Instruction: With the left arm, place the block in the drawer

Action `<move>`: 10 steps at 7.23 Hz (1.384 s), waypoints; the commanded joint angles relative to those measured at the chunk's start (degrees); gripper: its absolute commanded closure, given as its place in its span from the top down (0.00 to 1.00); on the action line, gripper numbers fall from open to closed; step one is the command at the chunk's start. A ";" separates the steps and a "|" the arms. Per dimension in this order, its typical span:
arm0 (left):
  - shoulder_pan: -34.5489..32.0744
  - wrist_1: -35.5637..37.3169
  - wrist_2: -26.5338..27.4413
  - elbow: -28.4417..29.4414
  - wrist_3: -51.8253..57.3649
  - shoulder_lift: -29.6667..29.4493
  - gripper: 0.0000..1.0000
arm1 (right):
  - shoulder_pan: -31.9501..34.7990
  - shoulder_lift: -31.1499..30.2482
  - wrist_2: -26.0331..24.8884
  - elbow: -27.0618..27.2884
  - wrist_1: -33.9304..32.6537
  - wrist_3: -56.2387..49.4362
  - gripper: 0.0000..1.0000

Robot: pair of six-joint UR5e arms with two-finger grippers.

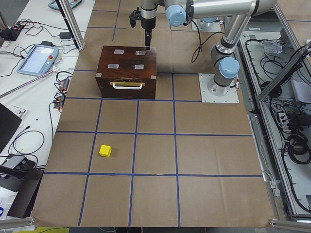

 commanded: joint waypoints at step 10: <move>27.83 0.95 -1.69 18.07 18.22 -25.30 0.99 | 0.00 0.00 0.00 0.03 0.00 -0.02 1.00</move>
